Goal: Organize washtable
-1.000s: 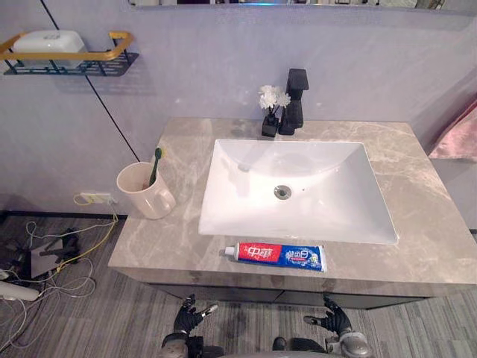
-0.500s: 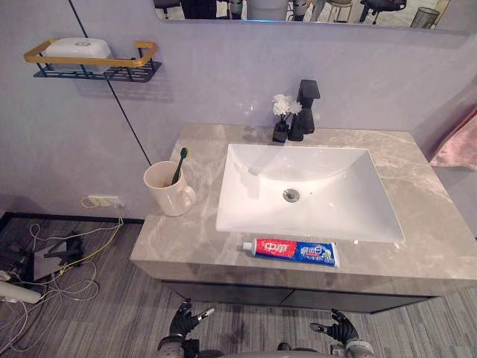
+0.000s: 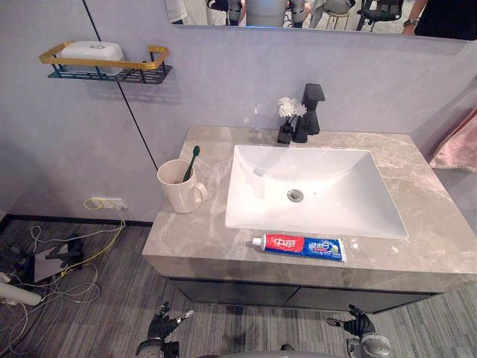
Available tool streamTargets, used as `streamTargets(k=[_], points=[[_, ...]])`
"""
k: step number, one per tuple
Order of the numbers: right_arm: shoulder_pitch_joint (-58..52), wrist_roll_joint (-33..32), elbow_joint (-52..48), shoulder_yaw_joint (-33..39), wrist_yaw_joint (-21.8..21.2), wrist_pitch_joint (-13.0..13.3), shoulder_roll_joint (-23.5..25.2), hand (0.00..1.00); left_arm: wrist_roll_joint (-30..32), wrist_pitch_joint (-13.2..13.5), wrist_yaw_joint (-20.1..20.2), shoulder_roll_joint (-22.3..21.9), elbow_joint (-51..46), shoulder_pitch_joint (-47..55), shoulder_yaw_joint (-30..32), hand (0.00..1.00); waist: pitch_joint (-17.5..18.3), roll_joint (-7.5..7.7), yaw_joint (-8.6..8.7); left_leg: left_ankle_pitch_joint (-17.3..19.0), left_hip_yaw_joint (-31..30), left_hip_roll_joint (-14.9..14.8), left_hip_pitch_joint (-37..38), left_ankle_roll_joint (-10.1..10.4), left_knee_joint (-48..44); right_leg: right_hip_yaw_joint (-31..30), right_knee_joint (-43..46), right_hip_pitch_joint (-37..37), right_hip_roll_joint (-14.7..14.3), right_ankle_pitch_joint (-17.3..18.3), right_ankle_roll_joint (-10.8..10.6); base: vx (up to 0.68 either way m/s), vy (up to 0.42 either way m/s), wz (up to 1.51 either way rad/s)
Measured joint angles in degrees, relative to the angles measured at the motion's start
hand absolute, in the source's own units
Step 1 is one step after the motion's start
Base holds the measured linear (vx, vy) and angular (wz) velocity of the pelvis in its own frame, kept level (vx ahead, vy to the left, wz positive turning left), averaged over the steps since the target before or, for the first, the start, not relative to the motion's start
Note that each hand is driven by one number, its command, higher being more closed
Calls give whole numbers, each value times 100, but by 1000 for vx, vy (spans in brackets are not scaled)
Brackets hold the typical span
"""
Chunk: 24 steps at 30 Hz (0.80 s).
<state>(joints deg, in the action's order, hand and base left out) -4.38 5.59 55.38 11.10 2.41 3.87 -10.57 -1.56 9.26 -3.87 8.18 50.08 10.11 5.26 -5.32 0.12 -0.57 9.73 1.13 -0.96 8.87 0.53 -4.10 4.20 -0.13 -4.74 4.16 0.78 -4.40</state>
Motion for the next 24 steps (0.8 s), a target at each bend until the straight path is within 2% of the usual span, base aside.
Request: streamTargets(k=[7,10,16,18,24], points=[[-128,-298,238,259,10,1,49,0,-9,-11,-4,-48,129,-10,-74,0,1,-16,-4,-10,-26,3,83,12,12,120,-220,-233,33,-88,-15,-14,-5,7],[-236,-525,260,472,15,2,121,0,-85,-17,-13,-115,147,-12,-122,0,-3,-20,3,-71,-119,18,88,109,65,258,-314,-323,89,-126,-27,-57,-22,21],[-237,-671,284,735,17,3,129,0,-296,-28,-130,-114,94,0,-94,0,-23,-39,-16,-237,-273,-13,142,161,203,452,-411,-418,71,-203,19,-69,-50,16],[-233,-671,272,744,16,6,122,0,-340,-31,-167,-106,-191,17,27,0,-23,-40,-30,-271,-356,-17,89,162,225,559,-428,-415,72,-206,25,-123,-46,23],[-290,-667,156,876,10,9,114,0,-451,-26,-285,-70,-1954,282,711,0,-39,-31,-44,-402,-555,-30,52,163,409,852,-528,-516,69,-228,45,-52,-32,23]])
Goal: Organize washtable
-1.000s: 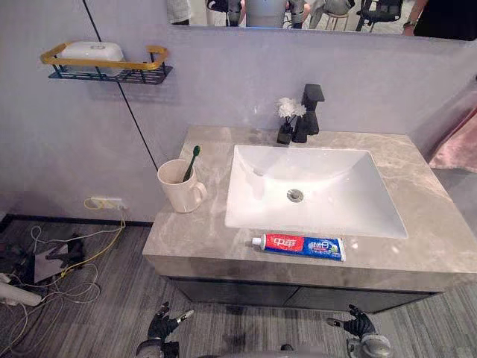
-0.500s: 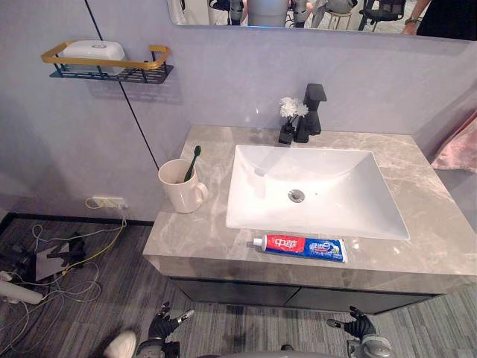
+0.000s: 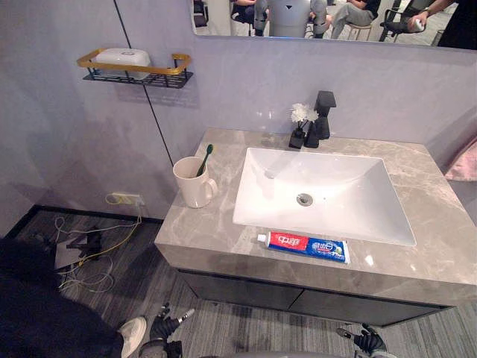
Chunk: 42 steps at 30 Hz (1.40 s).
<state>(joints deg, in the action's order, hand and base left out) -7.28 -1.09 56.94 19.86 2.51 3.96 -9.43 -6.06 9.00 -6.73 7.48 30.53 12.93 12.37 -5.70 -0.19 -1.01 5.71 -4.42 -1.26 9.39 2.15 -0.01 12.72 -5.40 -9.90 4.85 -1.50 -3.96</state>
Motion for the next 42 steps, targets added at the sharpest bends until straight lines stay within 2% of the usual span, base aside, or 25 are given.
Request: streamTargets(k=[5,11,16,18,19,27,30,35,42], points=[[-113,20,-199,1,-24,0,4,0,21,0,-101,-5,-1796,146,383,0,8,-8,-80,-22,-126,3,-75,-19,-6,170,-19,-10,8,21,-15,17,0,17],[-93,19,-212,4,-100,3,16,0,364,39,-130,-1,-3496,91,420,0,13,-17,-141,-55,-276,53,-71,-46,-25,384,-18,-88,58,36,-36,30,21,15],[-160,10,-181,-34,-162,17,22,0,928,177,-242,1,-5083,53,28,0,16,-50,-154,-53,-367,137,-166,-44,-123,484,22,-93,137,83,-79,-29,25,14],[-175,-4,-156,-55,-168,21,65,0,1152,305,-234,25,-5594,18,-322,0,15,-48,-150,-50,-370,145,-173,-43,-158,492,41,-99,143,83,-79,-27,10,2],[-204,-17,-152,-72,-179,26,94,0,1444,417,-205,103,-5847,-107,-692,0,15,-46,-144,-45,-382,148,-194,-46,-208,508,63,-100,145,83,-78,-52,12,4],[-290,-52,-143,-310,-283,123,106,0,2243,520,20,492,-5972,-431,-1472,0,32,-69,-56,-22,-360,129,-207,-14,-247,493,138,-86,133,92,-58,-56,10,0],[-318,-56,-143,-406,-281,137,99,0,2391,522,196,593,-6034,-433,-1898,0,41,-63,14,-22,-314,123,-206,-15,-235,448,138,-65,132,84,-50,-28,23,-6],[-341,-58,-14,-503,-286,138,103,0,2493,522,531,614,-6012,-462,-2637,0,80,-75,36,-29,-233,101,-261,-26,-219,378,133,38,117,67,-34,11,23,-9],[-323,-58,19,-510,-288,135,105,0,2721,453,770,687,-5230,-750,-3359,0,149,-89,54,-45,-215,97,-242,-50,-221,376,68,21,115,49,-37,24,15,-2]])
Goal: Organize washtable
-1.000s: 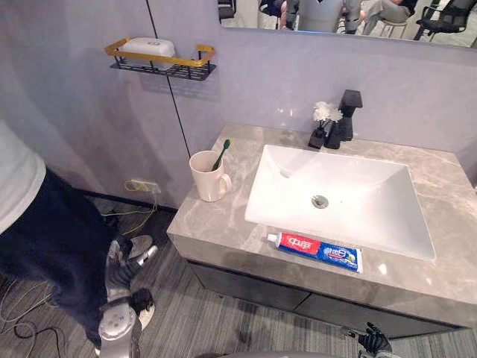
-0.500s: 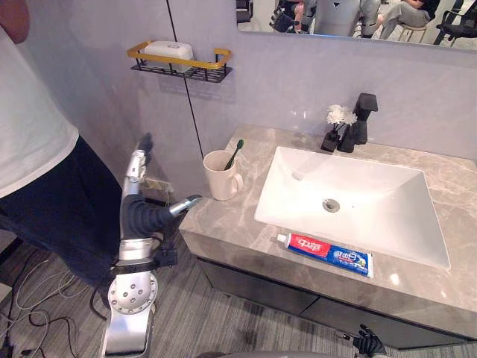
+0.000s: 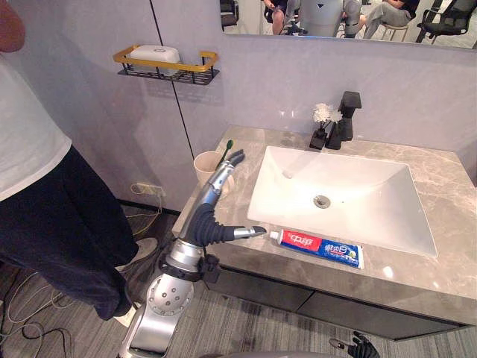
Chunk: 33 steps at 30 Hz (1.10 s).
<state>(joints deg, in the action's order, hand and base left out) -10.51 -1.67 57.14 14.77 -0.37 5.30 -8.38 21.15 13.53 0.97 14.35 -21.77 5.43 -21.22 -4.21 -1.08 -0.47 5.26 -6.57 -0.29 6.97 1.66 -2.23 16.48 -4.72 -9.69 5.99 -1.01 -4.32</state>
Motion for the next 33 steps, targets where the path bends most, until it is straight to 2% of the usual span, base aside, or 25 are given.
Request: streamTargets(k=[6,8,11,15,21,26,28,29,31,32,33], points=[[168,-64,-25,2,-2,-8,-1,0,403,-151,261,78,897,-334,-557,0,5,-4,138,0,47,-18,-13,0,25,-34,-93,5,-25,-54,6,-4,9,-3],[182,-113,-26,3,-3,-8,0,0,492,-181,282,101,1139,-499,-774,0,5,-4,144,0,56,-29,-11,1,35,-42,-95,10,-35,-54,6,-2,5,-2],[209,-123,-29,5,-2,-11,0,0,679,-187,291,105,1435,-556,-873,0,4,-3,273,-2,58,-49,-10,3,58,-43,-98,22,-55,-53,7,-1,1,-1],[202,-126,-87,39,1,-15,2,0,852,-205,288,77,1864,-840,-1097,0,-4,-4,288,-32,87,-84,38,45,149,-67,-107,42,-84,-54,8,-1,0,-3],[233,-179,-180,112,4,-17,8,0,877,-241,275,39,2261,-1179,-1241,0,-33,20,332,-40,89,-85,87,57,174,-66,-120,39,-82,-54,8,0,0,0],[290,-226,-182,114,7,-21,9,0,890,-356,257,46,2574,-1405,-1235,0,-122,57,442,-44,109,-86,108,64,190,-78,-122,33,-80,-55,8,-6,3,-1],[314,-226,-183,115,7,-23,10,0,892,-375,256,46,2635,-1469,-1235,0,-159,23,462,-44,130,-92,141,66,203,-95,-123,14,-82,-55,9,-28,12,-5],[316,-226,-182,116,8,-25,9,0,897,-377,255,41,2697,-1528,-1237,0,-205,62,476,-44,144,-98,156,66,221,-106,-123,12,-86,-55,9,-20,9,-5],[329,-226,-183,116,8,-30,11,0,957,-383,246,42,2708,-1590,-1234,0,-210,24,504,-44,164,-104,166,68,229,-118,-124,13,-90,-55,9,-11,10,-6],[338,-226,-186,116,7,-32,11,0,1007,-383,243,44,2711,-1595,-1234,0,-244,76,520,-44,183,-108,166,68,241,-134,-124,27,-93,-55,9,-5,15,-8],[356,-226,-196,116,7,-34,11,0,1072,-383,241,45,2719,-1597,-1233,0,-244,37,542,-43,201,-110,171,69,243,-153,-125,32,-94,-55,9,-8,17,-7]])
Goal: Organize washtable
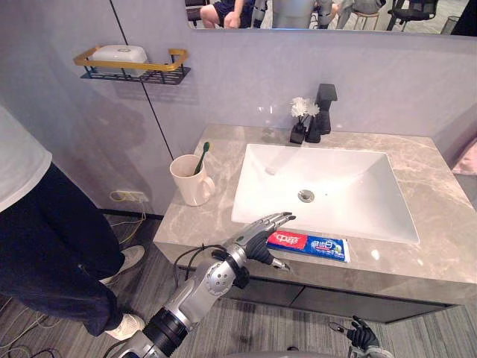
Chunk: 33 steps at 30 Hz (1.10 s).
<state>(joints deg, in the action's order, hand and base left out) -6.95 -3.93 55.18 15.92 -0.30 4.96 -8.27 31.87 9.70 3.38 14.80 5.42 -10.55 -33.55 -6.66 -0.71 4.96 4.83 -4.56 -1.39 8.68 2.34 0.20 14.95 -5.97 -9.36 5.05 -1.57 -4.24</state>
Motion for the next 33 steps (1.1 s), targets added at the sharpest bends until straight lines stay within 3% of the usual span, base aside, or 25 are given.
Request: streamTargets(k=[8,9,18,26,33], points=[[51,1,-34,-9,-4,-23,0,0,39,-40,-22,2,266,-195,35,0,-57,29,63,0,76,-5,5,1,50,-83,0,63,-1,-3,-1,-6,11,-6],[49,1,-34,-10,-5,-33,0,0,39,-41,-40,0,272,-195,34,100,-60,28,64,0,77,-5,5,1,55,-83,0,67,-1,-3,-1,0,0,0],[70,2,-35,-70,-13,-45,-6,0,164,76,-132,-1,460,-287,37,100,-62,29,70,5,120,-7,12,8,63,-117,-3,81,1,-19,-4,-21,2,-2],[77,0,-38,-124,-106,-50,-13,0,62,-65,-351,-167,702,-609,272,100,-101,-1,214,33,244,-49,12,52,93,-196,-2,156,-33,-22,-6,-7,1,-8],[96,-1,-39,-125,-106,-58,-11,0,-25,-74,-367,-168,707,-684,290,100,-116,-35,223,50,333,-53,26,74,88,-229,-2,163,-34,-22,-6,-4,1,-3]])
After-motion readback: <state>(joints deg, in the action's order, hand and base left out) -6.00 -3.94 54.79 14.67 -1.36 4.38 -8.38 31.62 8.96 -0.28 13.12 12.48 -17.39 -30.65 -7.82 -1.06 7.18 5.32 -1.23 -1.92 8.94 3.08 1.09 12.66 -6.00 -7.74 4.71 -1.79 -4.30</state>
